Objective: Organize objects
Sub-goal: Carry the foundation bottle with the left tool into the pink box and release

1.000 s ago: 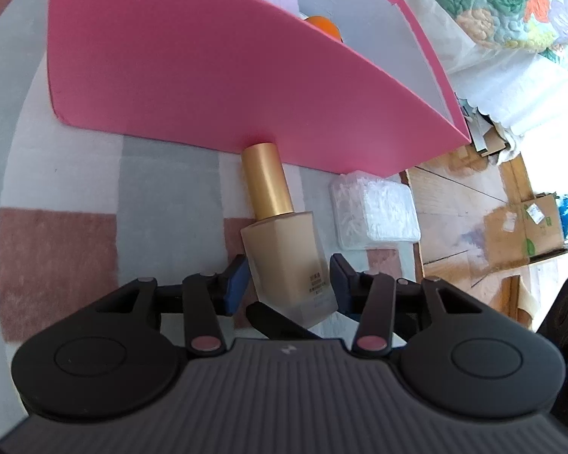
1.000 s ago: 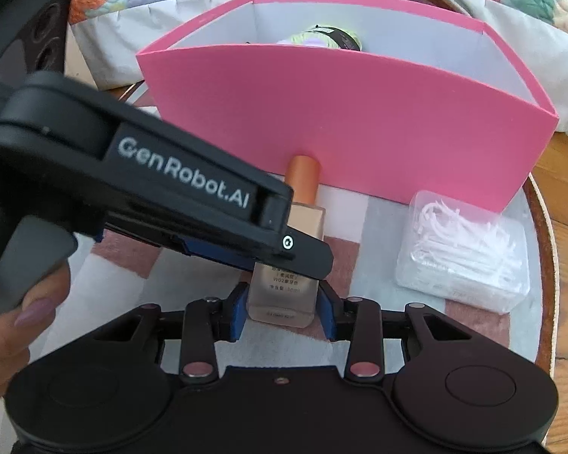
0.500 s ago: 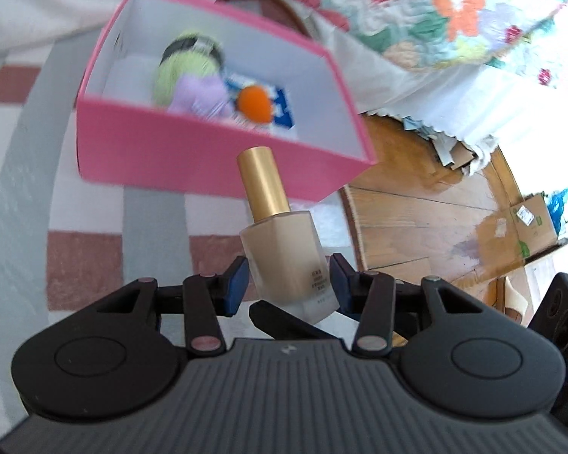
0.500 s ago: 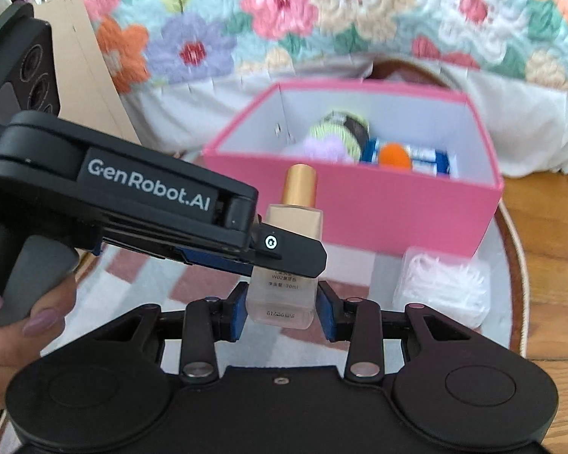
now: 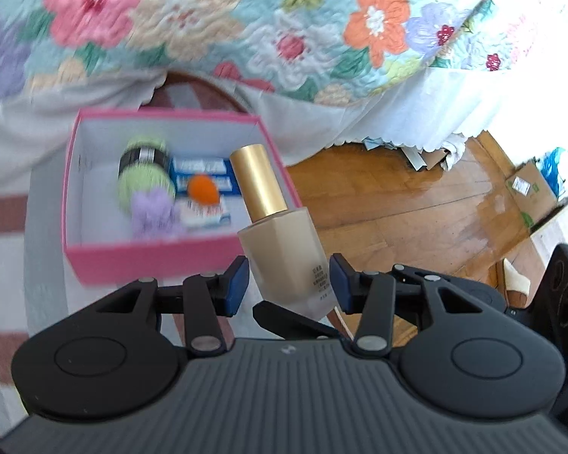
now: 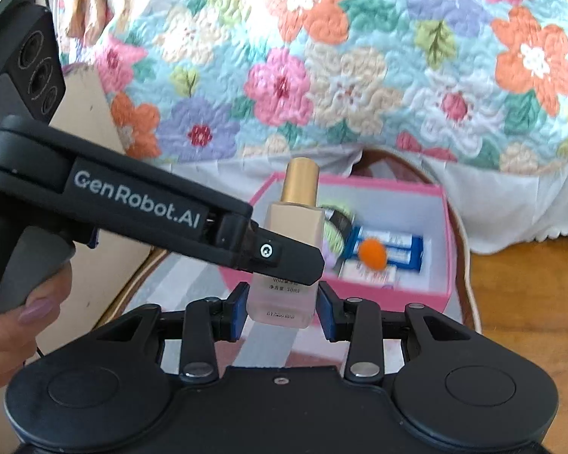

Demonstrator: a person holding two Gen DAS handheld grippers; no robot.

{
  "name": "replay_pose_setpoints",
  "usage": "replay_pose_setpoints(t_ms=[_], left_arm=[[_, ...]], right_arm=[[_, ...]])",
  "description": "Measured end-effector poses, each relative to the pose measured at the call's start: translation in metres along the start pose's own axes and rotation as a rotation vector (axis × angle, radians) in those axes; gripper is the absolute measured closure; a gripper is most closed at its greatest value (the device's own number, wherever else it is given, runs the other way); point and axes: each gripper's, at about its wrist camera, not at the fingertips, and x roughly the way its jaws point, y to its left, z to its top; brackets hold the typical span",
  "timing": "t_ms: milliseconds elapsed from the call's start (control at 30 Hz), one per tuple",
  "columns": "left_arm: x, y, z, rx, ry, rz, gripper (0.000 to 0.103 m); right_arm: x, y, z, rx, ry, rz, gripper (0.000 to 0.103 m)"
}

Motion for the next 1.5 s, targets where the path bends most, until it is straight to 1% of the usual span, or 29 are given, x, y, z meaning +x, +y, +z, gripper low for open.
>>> replay_pose_setpoints(t_ms=[100,200,300,433,533,633,733,800,900,967,1033,1067,1167,1200,1233,1267,1300,1367,1400,1500], left_arm=[[0.004,-0.003,0.025,0.030,-0.002,0.011,0.058],[0.016,0.000,0.050,0.038,0.003,0.041,0.058],[0.036,0.009,0.070,0.039,0.019,0.075,0.058],[0.075,0.035,0.087,-0.007,0.056,0.102,0.058],[0.108,0.059,0.090,-0.065,0.085,0.105,0.058],[0.134,0.079,0.086,-0.102,0.111,0.116,0.059],[0.157,0.090,0.081,-0.086,0.161,0.153,0.059],[0.168,0.093,0.078,-0.046,0.190,0.173,0.059],[0.182,0.100,0.075,-0.047,0.218,0.179,0.060],[0.189,0.103,0.074,-0.044,0.208,0.174,0.062],[0.195,0.103,0.073,-0.002,0.191,0.184,0.066],[0.198,0.103,0.073,0.003,0.185,0.195,0.066],[0.198,0.104,0.072,-0.017,0.167,0.194,0.066],[0.196,0.105,0.070,-0.028,0.160,0.189,0.066],[0.193,0.104,0.068,-0.037,0.154,0.185,0.066],[0.189,0.104,0.067,-0.043,0.147,0.187,0.066],[0.186,0.103,0.066,-0.048,0.142,0.186,0.066],[0.174,0.101,0.064,-0.069,0.133,0.176,0.066],[0.167,0.100,0.063,-0.079,0.128,0.168,0.066],[0.144,0.092,0.061,-0.084,0.103,0.152,0.065]], right_arm=[[0.000,-0.008,0.018,0.001,-0.019,-0.004,0.060],[0.015,-0.016,0.034,-0.005,-0.024,-0.006,0.060],[0.040,-0.027,0.050,0.010,0.002,0.004,0.061],[0.084,-0.047,0.061,0.055,0.061,0.028,0.061],[0.119,-0.065,0.060,0.104,0.115,0.051,0.061],[0.151,-0.078,0.051,0.149,0.162,0.068,0.061],[0.177,-0.079,0.040,0.155,0.206,0.066,0.061],[0.192,-0.079,0.033,0.164,0.233,0.064,0.061],[0.207,-0.081,0.027,0.173,0.258,0.054,0.061],[0.211,-0.083,0.025,0.179,0.265,0.035,0.061],[0.218,-0.085,0.024,0.184,0.278,0.010,0.061],[0.222,-0.087,0.023,0.184,0.281,0.002,0.061],[0.231,-0.091,0.023,0.185,0.285,-0.011,0.060],[0.230,-0.089,0.023,0.173,0.278,-0.015,0.058],[0.227,-0.087,0.023,0.151,0.266,-0.024,0.054],[0.223,-0.084,0.023,0.123,0.254,-0.039,0.047],[0.216,-0.079,0.023,0.083,0.238,-0.065,0.045],[0.203,-0.073,0.022,0.022,0.223,-0.091,0.045],[0.196,-0.072,0.022,0.009,0.214,-0.090,0.045],[0.166,-0.072,0.021,0.017,0.189,-0.067,0.044]])
